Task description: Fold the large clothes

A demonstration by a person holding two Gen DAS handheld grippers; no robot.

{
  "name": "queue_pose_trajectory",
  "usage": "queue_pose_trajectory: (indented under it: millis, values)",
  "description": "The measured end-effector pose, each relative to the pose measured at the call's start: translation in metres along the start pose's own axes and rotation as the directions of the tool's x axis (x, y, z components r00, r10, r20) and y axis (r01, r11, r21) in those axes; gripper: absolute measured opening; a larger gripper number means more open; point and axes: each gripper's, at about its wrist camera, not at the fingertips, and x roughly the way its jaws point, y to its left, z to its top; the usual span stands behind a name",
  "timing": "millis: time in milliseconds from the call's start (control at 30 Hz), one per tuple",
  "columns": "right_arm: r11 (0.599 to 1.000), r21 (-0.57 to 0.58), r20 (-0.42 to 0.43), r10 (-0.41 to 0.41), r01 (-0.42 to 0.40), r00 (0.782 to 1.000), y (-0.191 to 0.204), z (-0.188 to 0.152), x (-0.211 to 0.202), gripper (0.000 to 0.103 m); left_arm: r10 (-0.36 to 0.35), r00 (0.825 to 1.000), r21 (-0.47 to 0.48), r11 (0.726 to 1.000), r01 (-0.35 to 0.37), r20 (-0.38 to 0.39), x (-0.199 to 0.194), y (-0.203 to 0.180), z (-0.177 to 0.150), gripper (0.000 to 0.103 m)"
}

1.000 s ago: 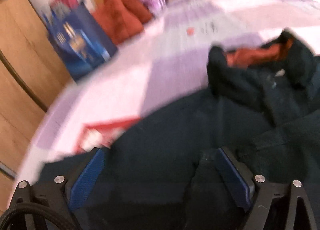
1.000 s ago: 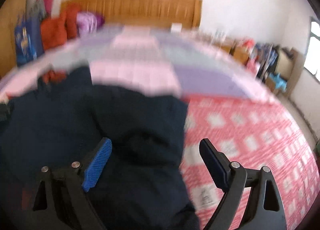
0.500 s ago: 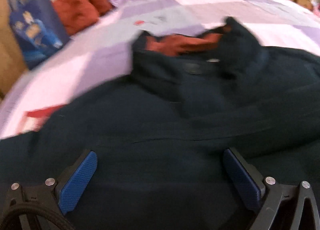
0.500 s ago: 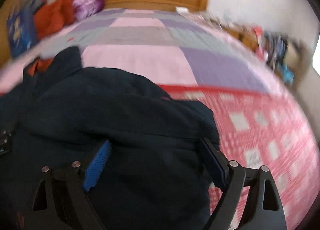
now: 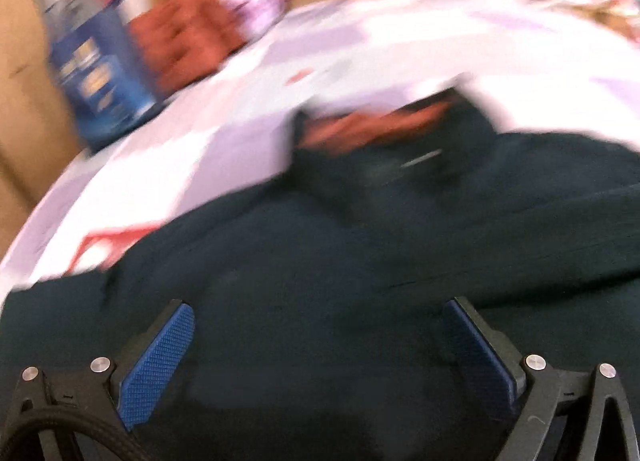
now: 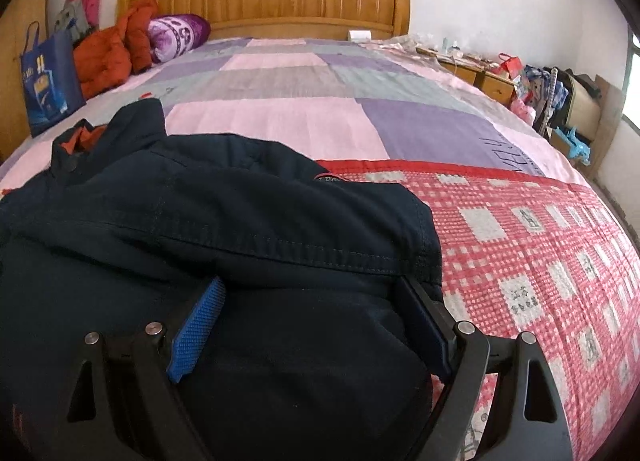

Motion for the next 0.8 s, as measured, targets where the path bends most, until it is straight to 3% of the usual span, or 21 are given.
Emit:
queue_pose_trajectory:
  millis: [133,167,267,300,433,500,567,600,700,800]
  values:
    - [1.000,0.026,0.013,0.015,-0.015,1.000,-0.005,-0.002,-0.004,0.089,-0.168,0.985,0.026,0.985,0.170,-0.045,0.007,-0.071,0.024,0.102]
    - [0.999,0.041,0.014,0.021,-0.021,1.000,-0.008,-0.002,-0.003,0.089,-0.177,0.982,0.025,0.984,0.178,-0.063,0.013,-0.083,0.025,0.102]
    - [0.998,0.063,0.012,0.027,-0.028,1.000,-0.011,-0.002,-0.003,0.089,-0.107,0.986,0.065,0.991,0.116,-0.125,0.043,-0.104,0.020,0.103]
    - [0.997,0.066,0.012,0.035,-0.036,0.999,-0.011,-0.003,-0.003,0.089,-0.117,0.985,0.050,0.991,0.124,-0.128,0.048,-0.098,0.017,0.103]
    - [0.995,0.082,0.008,0.060,-0.060,0.998,-0.015,-0.005,0.000,0.089,0.081,0.988,0.034,0.996,-0.077,-0.131,0.057,-0.040,0.012,0.103]
    - [0.995,0.082,0.003,0.061,-0.061,0.998,-0.014,-0.005,0.002,0.089,0.087,0.985,-0.002,0.996,-0.089,-0.147,0.066,-0.001,0.006,0.103]
    - [0.995,0.079,0.000,0.059,-0.059,0.998,-0.014,-0.005,0.002,0.089,0.178,0.976,0.041,0.984,-0.174,-0.126,0.066,0.023,0.003,0.103]
    - [0.995,0.081,-0.001,0.061,-0.061,0.998,-0.014,-0.005,0.003,0.089,0.193,0.973,0.046,0.981,-0.188,-0.128,0.068,0.032,0.000,0.103]
    - [0.996,0.070,-0.019,0.057,-0.056,0.998,-0.012,-0.003,0.006,0.089,0.112,0.977,-0.051,0.991,-0.123,-0.184,0.073,0.051,-0.015,0.103]
    - [0.998,-0.031,-0.052,-0.049,0.047,0.997,0.009,0.008,-0.007,0.088,0.142,0.971,-0.026,0.988,-0.150,-0.191,0.076,0.045,-0.016,0.103]
